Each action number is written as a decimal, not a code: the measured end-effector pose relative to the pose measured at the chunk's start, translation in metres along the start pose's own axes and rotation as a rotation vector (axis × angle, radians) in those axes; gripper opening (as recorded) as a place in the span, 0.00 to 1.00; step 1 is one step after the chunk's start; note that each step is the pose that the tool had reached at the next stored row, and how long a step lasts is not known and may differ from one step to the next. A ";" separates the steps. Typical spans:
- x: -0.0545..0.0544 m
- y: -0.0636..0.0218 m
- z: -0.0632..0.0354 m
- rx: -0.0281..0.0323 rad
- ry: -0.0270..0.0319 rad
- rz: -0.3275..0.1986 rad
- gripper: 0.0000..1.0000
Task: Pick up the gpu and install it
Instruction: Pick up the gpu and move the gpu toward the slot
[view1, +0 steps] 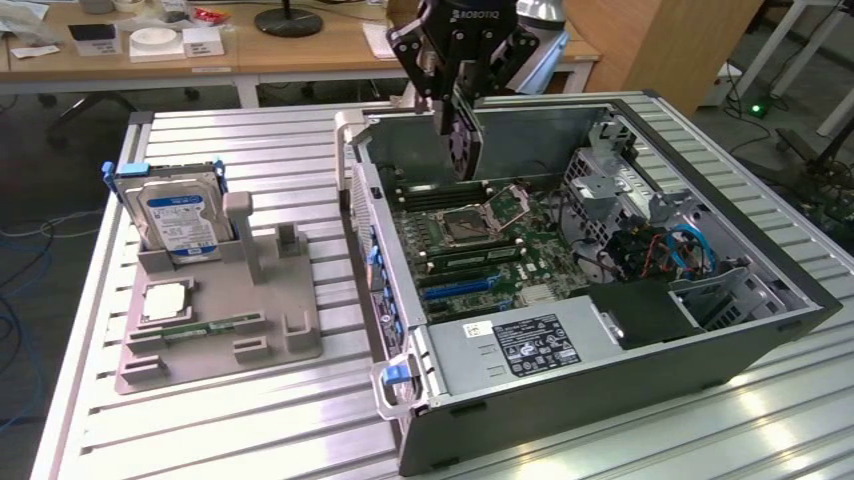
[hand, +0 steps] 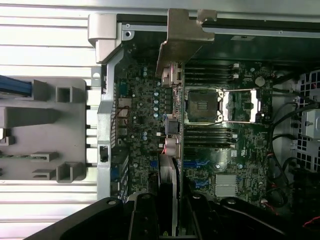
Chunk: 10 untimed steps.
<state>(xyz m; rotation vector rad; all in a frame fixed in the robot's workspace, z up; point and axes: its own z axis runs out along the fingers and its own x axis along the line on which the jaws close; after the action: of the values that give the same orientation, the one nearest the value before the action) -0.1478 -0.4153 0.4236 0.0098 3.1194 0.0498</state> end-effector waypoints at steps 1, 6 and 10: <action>-0.001 0.0000 0.0000 0.0000 0.0000 0.000 0.27; -0.008 0.0001 0.0002 0.0000 0.0000 0.000 0.27; -0.014 0.0001 0.0003 0.0000 0.0000 0.000 0.27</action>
<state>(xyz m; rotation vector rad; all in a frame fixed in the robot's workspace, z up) -0.1338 -0.4153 0.4235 0.0099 3.1194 0.0499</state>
